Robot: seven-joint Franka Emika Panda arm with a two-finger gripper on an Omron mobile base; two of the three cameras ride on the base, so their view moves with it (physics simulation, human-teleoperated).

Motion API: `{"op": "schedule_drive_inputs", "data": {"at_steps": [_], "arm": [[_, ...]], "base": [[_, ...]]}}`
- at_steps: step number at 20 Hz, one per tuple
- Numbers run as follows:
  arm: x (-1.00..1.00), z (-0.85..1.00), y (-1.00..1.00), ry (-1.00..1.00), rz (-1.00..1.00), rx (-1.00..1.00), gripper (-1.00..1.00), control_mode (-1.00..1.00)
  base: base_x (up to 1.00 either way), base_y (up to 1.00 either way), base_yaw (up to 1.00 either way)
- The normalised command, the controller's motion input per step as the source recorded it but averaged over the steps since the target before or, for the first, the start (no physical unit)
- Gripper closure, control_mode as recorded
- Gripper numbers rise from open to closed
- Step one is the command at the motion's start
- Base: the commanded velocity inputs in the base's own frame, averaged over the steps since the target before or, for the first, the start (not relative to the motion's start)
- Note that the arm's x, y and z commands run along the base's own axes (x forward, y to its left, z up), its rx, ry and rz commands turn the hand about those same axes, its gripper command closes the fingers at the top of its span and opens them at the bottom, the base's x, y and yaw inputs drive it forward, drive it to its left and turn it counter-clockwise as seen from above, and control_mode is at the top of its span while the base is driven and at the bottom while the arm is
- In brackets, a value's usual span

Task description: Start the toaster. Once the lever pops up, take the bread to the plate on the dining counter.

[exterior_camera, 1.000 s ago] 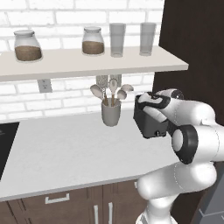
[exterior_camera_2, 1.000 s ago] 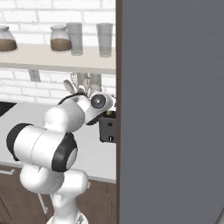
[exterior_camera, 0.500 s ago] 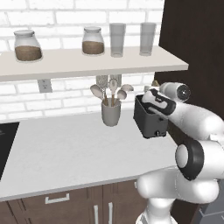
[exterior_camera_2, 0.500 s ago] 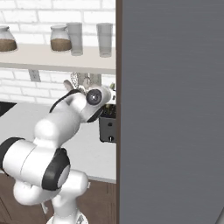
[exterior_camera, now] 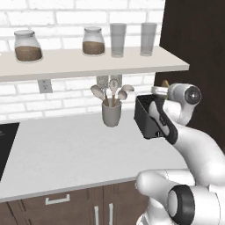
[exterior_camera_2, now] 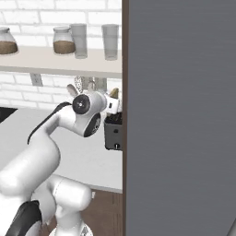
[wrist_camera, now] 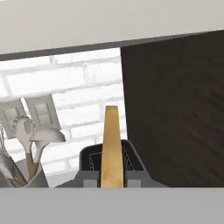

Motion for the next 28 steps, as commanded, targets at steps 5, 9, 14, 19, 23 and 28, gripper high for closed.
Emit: {"op": "schedule_drive_inputs", "data": {"at_steps": [5,9,14,19,23,28], "arm": [[-0.99,0.55,0.12,0.19,-0.09,0.00,1.00,-1.00],[-0.98,0.39,0.18,0.26,-0.07,0.00,1.00,-1.00],[-0.93,0.07,0.39,0.28,0.00,0.00,1.00,-1.00],[-0.74,0.00,0.46,0.13,0.01,0.00,1.00,-1.00],[-0.52,0.00,0.42,0.03,0.11,0.00,1.00,-1.00],[-0.23,0.00,0.45,0.02,0.19,0.01,1.00,-1.00]], "base": [[0.00,0.00,0.00],[0.00,0.00,0.00],[0.00,0.00,0.00],[0.00,0.00,0.00],[0.00,0.00,0.00],[0.00,0.00,0.00]]}}
